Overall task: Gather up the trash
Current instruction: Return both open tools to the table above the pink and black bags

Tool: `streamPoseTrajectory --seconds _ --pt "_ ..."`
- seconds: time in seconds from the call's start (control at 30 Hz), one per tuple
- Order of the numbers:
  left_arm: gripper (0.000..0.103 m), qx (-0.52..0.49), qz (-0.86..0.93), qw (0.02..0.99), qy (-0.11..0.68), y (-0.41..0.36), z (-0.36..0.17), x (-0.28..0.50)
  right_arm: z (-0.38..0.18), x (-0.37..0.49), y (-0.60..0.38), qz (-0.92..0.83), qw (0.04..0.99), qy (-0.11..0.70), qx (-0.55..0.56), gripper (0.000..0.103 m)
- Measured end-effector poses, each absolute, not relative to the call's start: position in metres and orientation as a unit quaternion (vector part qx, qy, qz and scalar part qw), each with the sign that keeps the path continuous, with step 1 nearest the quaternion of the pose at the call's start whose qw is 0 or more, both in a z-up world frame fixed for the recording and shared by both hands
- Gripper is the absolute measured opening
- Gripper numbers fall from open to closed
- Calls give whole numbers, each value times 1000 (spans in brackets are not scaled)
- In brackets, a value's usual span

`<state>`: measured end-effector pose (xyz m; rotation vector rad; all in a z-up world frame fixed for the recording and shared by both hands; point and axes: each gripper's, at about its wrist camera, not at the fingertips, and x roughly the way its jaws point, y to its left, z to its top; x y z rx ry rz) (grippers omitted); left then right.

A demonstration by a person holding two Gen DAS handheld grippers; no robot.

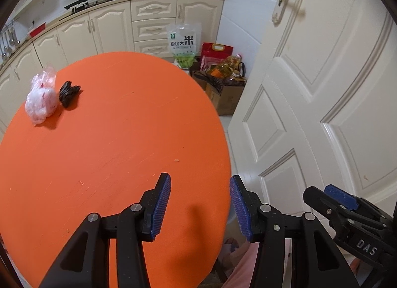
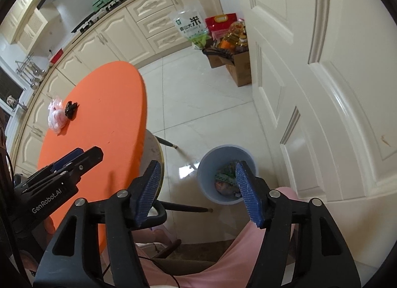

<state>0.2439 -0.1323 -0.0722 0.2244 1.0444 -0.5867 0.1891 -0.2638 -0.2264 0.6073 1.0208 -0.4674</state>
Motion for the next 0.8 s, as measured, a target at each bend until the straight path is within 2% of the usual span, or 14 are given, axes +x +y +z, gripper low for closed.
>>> streamPoseTrajectory --seconds 0.2,0.23,0.27,0.3,0.43,0.5,0.63,0.8 --pt "47 93 -262 825 491 -102 -63 241 -217 198 -238 -213 815 475 254 77" --pt "48 90 -259 827 491 -96 -63 240 -217 200 -234 -209 816 476 252 80" --pt "50 87 -256 828 491 -89 -62 240 -216 202 -231 -205 818 475 249 87" --pt "53 83 -252 830 491 -83 -60 239 -215 204 -226 -203 821 474 245 89" --pt "56 74 -231 841 483 -59 -55 237 -213 217 -206 -188 824 483 230 89" --pt "61 67 -224 844 482 -49 -55 235 -213 225 -196 -182 825 486 224 93" --pt "62 60 -207 855 471 -19 -50 233 -211 241 -174 -169 829 490 211 94" --pt "69 59 -174 872 454 23 -44 233 -207 268 -147 -150 835 497 182 96"
